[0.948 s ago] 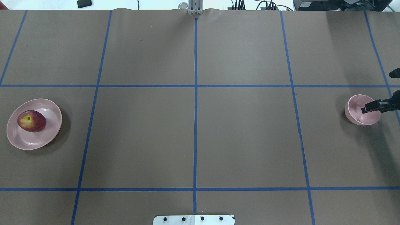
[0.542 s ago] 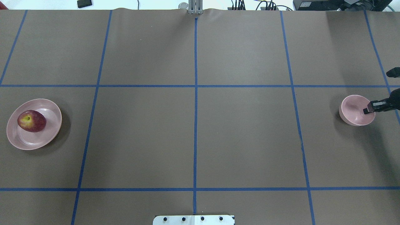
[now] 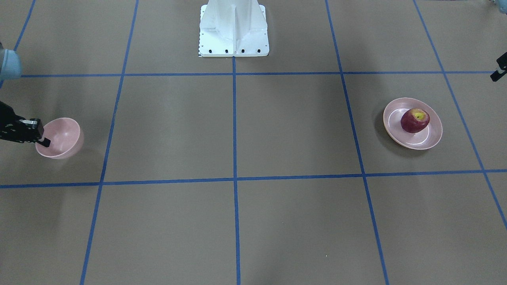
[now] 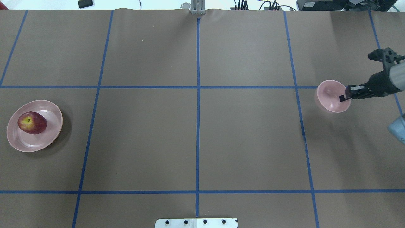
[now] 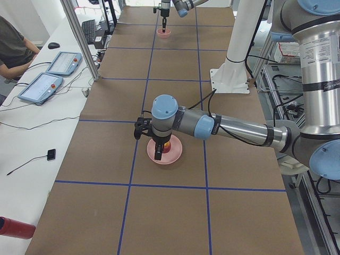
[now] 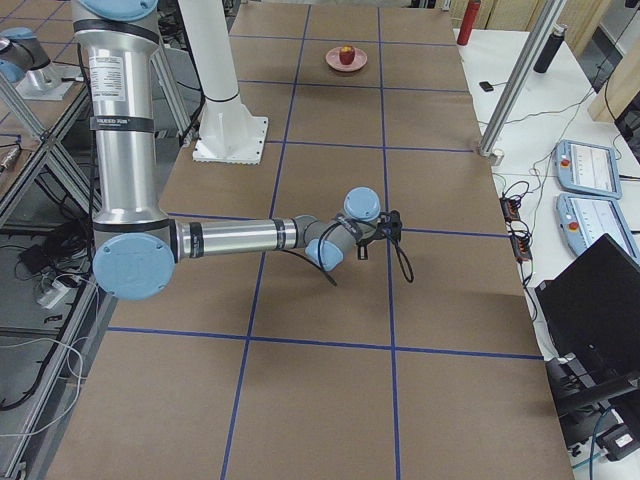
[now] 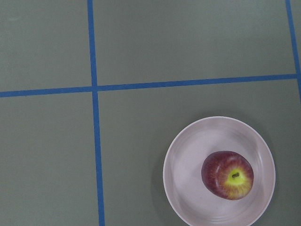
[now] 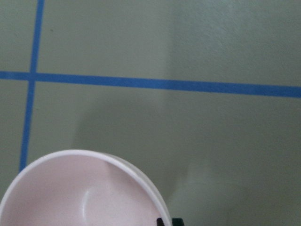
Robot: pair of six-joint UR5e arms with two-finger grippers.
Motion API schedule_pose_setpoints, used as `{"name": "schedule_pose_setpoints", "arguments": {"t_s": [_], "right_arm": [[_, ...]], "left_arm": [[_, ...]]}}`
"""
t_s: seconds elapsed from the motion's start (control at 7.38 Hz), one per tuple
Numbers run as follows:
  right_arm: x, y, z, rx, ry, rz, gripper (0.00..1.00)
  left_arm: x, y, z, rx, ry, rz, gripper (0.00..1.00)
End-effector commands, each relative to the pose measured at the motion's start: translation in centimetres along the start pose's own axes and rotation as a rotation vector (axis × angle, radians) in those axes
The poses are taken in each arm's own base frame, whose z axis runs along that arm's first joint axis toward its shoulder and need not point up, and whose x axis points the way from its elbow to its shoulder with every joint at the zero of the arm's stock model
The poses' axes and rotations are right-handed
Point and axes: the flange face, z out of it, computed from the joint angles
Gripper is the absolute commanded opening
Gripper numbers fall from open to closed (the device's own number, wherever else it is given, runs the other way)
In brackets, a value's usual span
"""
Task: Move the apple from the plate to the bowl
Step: 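Slide the pink bowl with the right gripper toward the table center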
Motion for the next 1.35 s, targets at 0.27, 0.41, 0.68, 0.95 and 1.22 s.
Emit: {"name": "schedule_pose_setpoints", "arguments": {"t_s": [0.27,0.41,0.68,0.95,1.22], "right_arm": [[-35.4,0.1,10.9,0.051,0.063,0.228,0.00],[-40.6,2.6,12.7,0.046,0.093,0.200,0.00],[-39.9,2.8,15.1,0.088,0.142,0.233,0.00],[-40.0,1.8,17.2,0.095,0.112,0.225,0.00],[-42.1,0.2,17.4,0.101,0.096,0.256,0.00]], "left_arm": [[-0.1,0.0,0.1,-0.001,0.000,-0.002,0.98],[-0.1,0.0,0.1,-0.003,0.001,-0.003,0.98],[-0.1,0.0,0.1,-0.003,0.001,-0.005,0.98],[0.0,0.1,0.2,-0.010,0.021,-0.010,0.98],[0.0,0.1,0.1,-0.008,0.022,-0.008,0.98]]}}
